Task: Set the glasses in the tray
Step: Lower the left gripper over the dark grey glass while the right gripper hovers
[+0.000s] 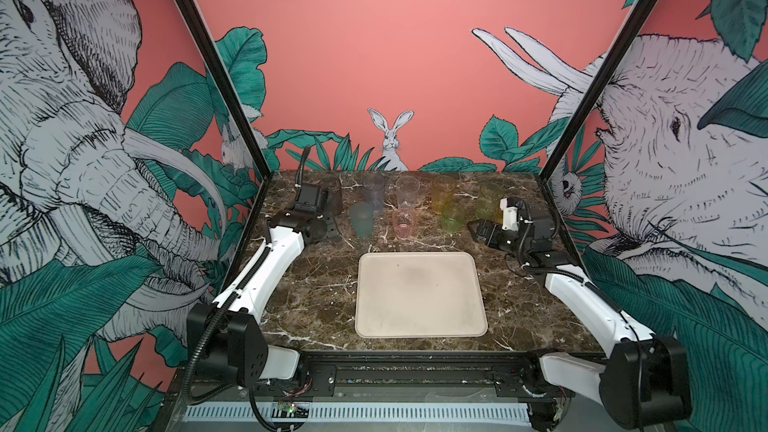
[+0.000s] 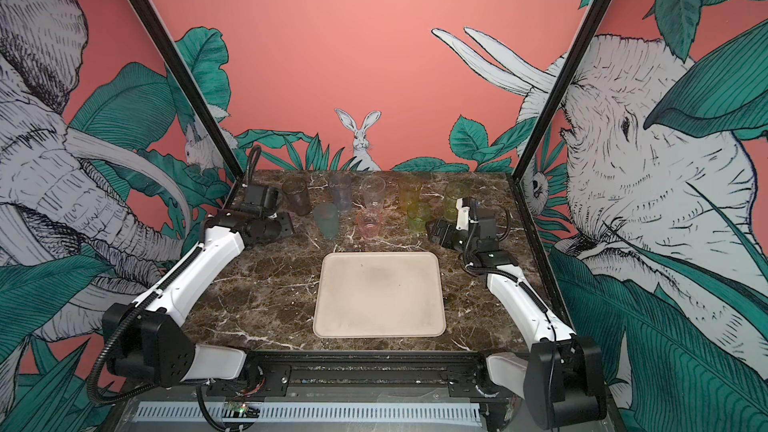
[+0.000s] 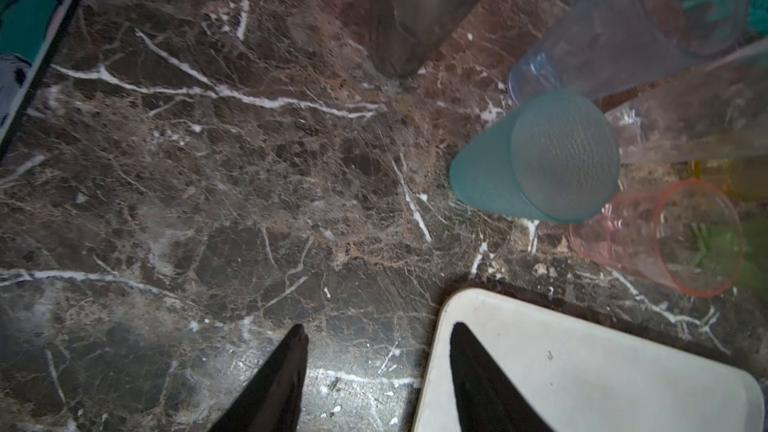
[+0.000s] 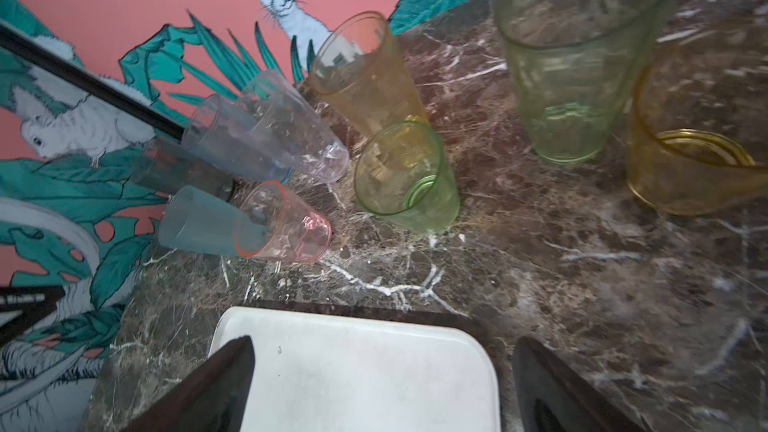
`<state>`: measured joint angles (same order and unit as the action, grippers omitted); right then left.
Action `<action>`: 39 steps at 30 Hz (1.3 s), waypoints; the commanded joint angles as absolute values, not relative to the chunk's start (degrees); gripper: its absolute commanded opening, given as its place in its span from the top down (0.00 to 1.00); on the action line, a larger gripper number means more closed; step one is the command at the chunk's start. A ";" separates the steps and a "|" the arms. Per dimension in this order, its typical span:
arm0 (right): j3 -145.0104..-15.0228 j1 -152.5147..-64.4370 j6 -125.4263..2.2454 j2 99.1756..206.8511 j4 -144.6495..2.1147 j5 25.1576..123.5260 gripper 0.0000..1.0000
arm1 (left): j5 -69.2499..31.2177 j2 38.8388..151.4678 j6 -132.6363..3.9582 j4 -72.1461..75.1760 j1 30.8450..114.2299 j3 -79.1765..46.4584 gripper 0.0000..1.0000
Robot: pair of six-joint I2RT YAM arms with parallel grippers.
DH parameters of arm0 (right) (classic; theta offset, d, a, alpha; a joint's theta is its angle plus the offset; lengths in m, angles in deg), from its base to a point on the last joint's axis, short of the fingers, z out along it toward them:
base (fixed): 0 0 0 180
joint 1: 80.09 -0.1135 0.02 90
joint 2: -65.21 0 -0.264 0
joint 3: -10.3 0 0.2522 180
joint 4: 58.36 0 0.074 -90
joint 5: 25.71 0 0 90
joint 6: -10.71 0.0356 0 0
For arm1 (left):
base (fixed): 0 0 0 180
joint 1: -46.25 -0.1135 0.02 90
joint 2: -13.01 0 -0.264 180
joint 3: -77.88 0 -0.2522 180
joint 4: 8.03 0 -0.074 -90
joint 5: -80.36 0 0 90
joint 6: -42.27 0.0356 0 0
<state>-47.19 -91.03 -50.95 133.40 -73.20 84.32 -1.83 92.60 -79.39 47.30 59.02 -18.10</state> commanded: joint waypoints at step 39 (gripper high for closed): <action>-46.22 -111.48 -65.66 145.53 -59.62 70.97 0.01 | -2.24 125.68 -84.47 45.98 50.29 17.36 0.37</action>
<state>-45.94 -111.12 -64.79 145.00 -61.83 71.49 -1.50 125.17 -84.16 42.60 50.63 14.34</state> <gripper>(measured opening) 0.988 0.631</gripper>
